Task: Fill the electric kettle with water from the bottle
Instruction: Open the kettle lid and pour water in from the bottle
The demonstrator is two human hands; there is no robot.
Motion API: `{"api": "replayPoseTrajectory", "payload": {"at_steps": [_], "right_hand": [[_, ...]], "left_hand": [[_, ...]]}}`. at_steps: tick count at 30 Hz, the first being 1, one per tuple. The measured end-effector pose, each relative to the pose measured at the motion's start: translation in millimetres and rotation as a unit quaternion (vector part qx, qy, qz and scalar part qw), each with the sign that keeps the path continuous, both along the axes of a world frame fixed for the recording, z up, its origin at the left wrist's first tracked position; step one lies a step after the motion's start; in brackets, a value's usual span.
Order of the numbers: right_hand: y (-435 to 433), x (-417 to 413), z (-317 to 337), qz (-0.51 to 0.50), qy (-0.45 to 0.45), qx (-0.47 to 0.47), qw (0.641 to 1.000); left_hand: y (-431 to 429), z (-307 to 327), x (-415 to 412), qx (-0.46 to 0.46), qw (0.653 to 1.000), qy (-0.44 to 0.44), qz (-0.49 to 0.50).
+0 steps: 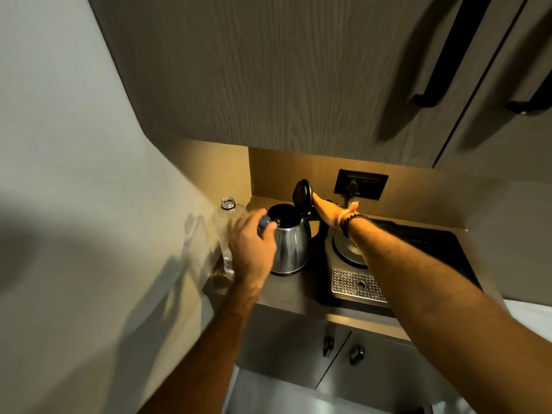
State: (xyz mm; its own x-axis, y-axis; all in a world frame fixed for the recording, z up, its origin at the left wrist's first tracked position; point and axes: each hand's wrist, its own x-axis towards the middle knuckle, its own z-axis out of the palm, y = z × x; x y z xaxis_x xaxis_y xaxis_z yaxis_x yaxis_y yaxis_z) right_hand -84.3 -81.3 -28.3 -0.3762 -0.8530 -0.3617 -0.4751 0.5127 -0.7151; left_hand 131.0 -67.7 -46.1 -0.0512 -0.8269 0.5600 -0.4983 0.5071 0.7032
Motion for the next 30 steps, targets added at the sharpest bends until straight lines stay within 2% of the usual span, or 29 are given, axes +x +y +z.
{"api": "replayPoseTrajectory", "payload": {"at_steps": [3,6,10,12,14,16,18,21,23,25,27,30], "right_hand": [[1,-1,-1,0.018,0.015,0.004,1.0],[2,-1,2,0.026,0.012,0.001,1.0],[1,-3,-1,0.042,0.0,-0.006,0.999],[-1,-4,-2,0.053,0.006,-0.015,0.998],[-2,-4,-6,0.057,0.017,-0.026,0.998],[-2,-4,-9,0.053,0.025,-0.032,0.998],[-2,-6,-10,0.065,0.038,-0.045,0.996],[-4,-7,-9,0.131,0.121,-0.064,0.982],[-9,-13,-14,0.139,0.21,-0.05,0.966],[-9,-17,-20,0.126,0.284,-0.024,0.95],[-8,-20,-23,0.104,0.323,-0.015,0.94],[-9,-22,-28,0.07,0.342,-0.018,0.937]], "left_hand": [[18,-55,-11,0.133,0.987,-0.073,-0.061],[26,-99,-14,0.239,0.96,-0.136,-0.059],[28,-131,-14,0.281,0.928,-0.244,-0.028],[26,-136,-12,0.283,0.924,-0.257,-0.028],[26,-136,-8,0.28,0.929,-0.241,-0.03],[27,-130,-1,0.234,0.955,-0.181,-0.012],[27,-120,9,0.147,0.984,-0.087,0.052],[11,-106,24,0.028,0.983,-0.003,0.181],[-7,-95,28,0.039,0.978,0.037,0.203],[-24,-86,26,0.105,0.978,0.054,0.17],[-38,-80,24,0.165,0.976,0.069,0.12],[-52,-79,22,0.193,0.972,0.084,0.105]]}}
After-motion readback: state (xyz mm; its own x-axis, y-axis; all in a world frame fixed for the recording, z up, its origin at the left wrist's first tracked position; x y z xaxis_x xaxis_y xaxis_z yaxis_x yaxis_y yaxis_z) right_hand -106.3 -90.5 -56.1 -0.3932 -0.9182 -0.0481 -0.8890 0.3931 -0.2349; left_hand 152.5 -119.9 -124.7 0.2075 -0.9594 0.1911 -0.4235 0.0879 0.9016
